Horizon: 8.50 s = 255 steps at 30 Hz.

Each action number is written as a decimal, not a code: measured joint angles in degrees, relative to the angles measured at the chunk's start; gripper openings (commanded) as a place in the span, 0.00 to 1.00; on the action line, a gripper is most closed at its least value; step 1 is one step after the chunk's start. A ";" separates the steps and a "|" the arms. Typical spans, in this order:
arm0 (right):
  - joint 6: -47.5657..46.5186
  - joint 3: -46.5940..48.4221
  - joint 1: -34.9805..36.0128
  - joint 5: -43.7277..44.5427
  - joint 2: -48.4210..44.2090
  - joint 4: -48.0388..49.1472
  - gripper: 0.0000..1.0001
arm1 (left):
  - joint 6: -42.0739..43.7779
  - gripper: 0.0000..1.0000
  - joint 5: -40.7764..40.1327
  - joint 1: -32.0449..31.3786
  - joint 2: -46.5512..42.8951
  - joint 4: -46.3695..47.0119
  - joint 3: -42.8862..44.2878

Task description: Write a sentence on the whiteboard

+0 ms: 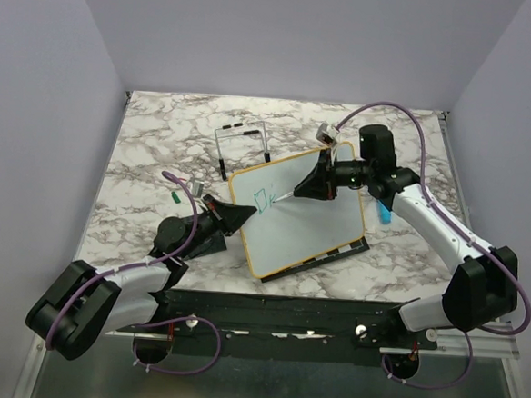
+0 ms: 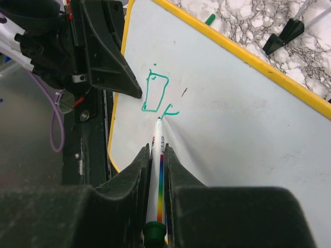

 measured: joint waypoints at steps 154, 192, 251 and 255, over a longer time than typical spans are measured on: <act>2.91 -3.50 -3.63 0.50 -0.39 1.14 0.01 | 0.02 0.00 0.15 0.09 0.15 0.11 -0.24; 2.47 -4.09 -8.13 -4.00 -4.48 2.16 0.01 | 0.72 0.00 0.22 0.02 -0.15 0.66 -0.63; 7.50 -4.81 -6.47 -3.02 0.46 7.17 0.01 | 0.33 0.00 0.24 0.02 0.42 1.07 -0.72; 5.86 -4.81 -6.47 -3.34 0.46 5.75 0.01 | 0.35 0.00 0.24 0.02 0.39 1.07 -0.72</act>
